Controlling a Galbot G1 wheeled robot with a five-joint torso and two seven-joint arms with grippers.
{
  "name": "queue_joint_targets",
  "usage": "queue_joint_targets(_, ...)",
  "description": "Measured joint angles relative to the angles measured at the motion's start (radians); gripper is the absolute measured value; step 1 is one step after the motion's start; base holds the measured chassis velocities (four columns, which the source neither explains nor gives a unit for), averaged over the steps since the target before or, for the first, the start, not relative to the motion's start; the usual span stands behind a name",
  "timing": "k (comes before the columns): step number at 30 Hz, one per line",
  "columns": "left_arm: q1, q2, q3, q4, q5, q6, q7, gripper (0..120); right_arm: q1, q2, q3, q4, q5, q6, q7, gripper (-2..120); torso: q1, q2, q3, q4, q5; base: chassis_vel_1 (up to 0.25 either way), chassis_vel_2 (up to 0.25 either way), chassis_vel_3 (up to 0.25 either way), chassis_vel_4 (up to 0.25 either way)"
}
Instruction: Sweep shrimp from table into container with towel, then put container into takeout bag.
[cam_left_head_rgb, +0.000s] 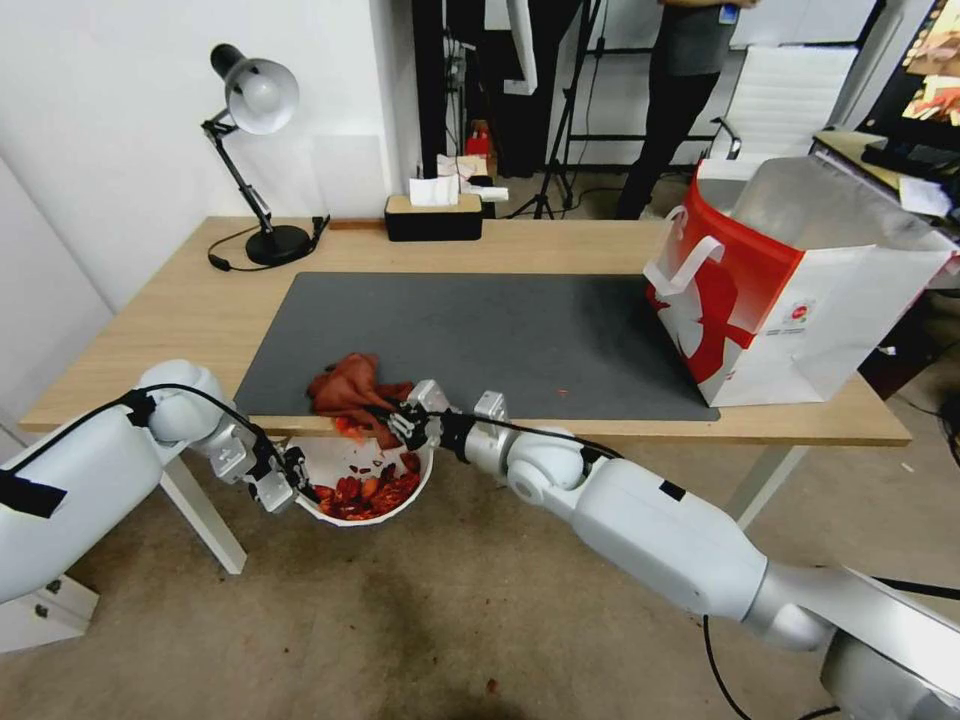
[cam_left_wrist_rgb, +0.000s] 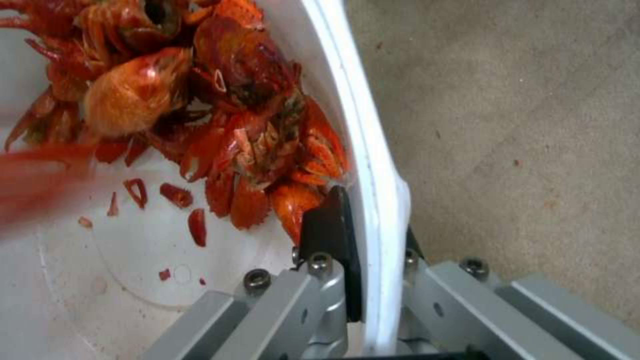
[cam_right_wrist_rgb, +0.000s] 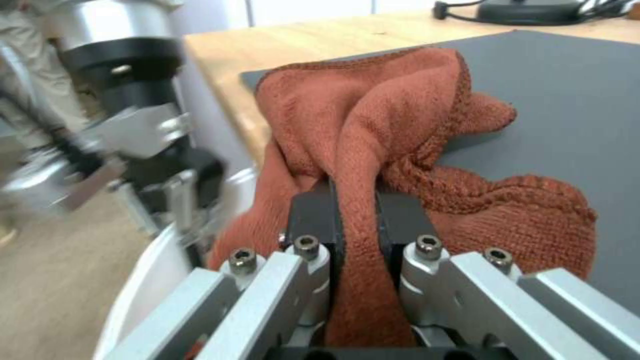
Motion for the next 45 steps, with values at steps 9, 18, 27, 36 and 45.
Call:
queue_joint_targets(9, 0.008, 0.005, -0.003, -0.005, -0.002, 0.001, 0.000, 0, -0.051, -0.042, -0.012, 0.091, -0.015, -0.014, -0.010, 6, 0.000, -0.001, 0.000, 0.0005, -0.0001, 0.000, 0.000, 0.000, 0.000)
queue_joint_targets(18, 0.014, 0.006, -0.003, -0.012, -0.002, 0.004, 0.000, 0, -0.093, -0.054, 0.033, 0.154, -0.017, 0.007, -0.003, 6, 0.000, 0.000, 0.000, 0.0000, -0.0002, 0.000, 0.000, 0.000, 0.000)
queue_joint_targets(27, 0.042, 0.019, -0.012, -0.034, -0.001, 0.012, 0.000, 0, -0.099, -0.061, 0.147, 0.230, 0.070, 0.024, 0.082, 6, 0.000, 0.000, 0.000, -0.0001, -0.0002, 0.000, 0.000, 0.000, 0.000)
queue_joint_targets(36, 0.095, 0.034, -0.046, -0.057, 0.005, 0.013, 0.000, 0, -0.093, -0.024, 0.339, 0.265, 0.065, -0.090, 0.656, 6, 0.000, 0.000, 0.000, -0.0001, -0.0002, 0.000, 0.000, 0.000, 0.000)
queue_joint_targets(45, 0.183, 0.056, -0.102, -0.105, 0.017, 0.023, -0.003, 0, -0.264, -0.057, 0.485, 0.295, 0.091, -0.187, 0.873, 6, 0.000, 0.000, 0.000, -0.0002, 0.0001, 0.000, 0.000, 0.000, 0.000)
